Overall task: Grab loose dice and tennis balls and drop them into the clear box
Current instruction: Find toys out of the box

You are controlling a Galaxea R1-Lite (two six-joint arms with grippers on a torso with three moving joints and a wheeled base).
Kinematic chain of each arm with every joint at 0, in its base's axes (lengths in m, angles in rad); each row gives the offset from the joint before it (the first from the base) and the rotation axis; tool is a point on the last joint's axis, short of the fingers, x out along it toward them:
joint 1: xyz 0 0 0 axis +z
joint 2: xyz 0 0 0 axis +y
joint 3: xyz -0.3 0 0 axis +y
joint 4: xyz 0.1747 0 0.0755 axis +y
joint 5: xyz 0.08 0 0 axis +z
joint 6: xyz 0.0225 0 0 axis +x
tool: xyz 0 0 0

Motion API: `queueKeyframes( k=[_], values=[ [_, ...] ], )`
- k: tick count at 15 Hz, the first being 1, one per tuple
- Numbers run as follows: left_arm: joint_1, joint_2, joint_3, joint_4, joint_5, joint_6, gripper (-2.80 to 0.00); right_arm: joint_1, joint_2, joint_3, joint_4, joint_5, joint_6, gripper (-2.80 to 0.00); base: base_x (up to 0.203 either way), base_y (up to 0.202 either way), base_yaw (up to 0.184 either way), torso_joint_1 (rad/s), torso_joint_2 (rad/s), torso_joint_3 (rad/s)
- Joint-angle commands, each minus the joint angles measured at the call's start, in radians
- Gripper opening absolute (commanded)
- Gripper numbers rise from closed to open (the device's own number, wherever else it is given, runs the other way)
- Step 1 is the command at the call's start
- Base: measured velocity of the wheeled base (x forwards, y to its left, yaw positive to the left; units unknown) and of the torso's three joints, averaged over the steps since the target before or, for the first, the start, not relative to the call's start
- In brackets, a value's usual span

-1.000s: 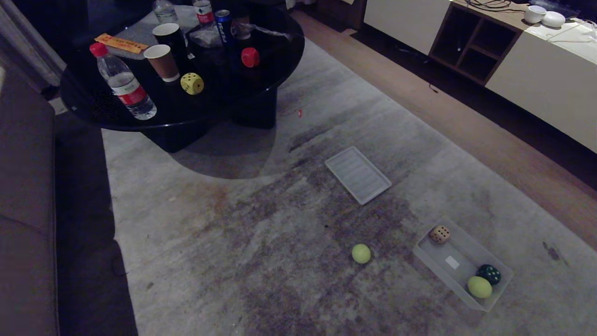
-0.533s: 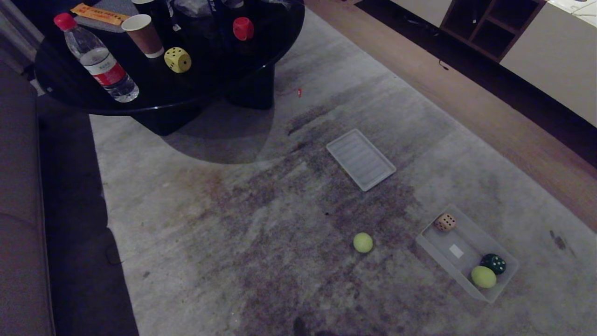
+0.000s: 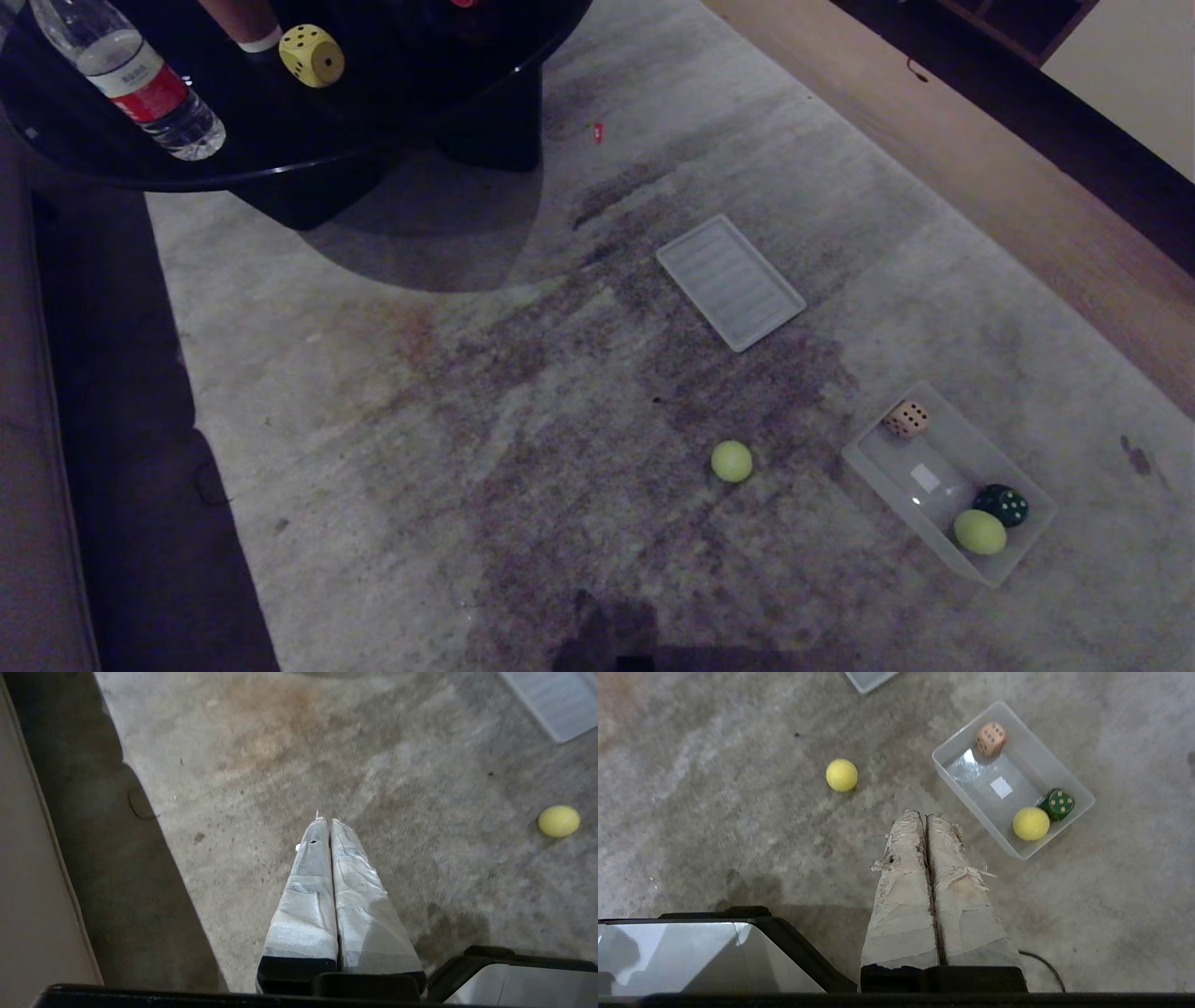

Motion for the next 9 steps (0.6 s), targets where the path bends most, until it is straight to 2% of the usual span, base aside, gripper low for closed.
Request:
queueKeyframes(
  k=[1,9],
  values=[
    [0.000,0.002,0.002,0.000,0.001,-0.001,-2.80,0.000,0.001,0.000,0.000,0.000,0.000,-2.80,0.000,0.000,0.000,-0.002,0.01,-0.207],
    [0.000,0.002,0.002,0.000,0.001,-0.001,-2.80,0.000,0.001,0.000,0.000,0.000,0.000,-2.80,0.000,0.000,0.000,0.004,0.00,-0.195]
  ],
)
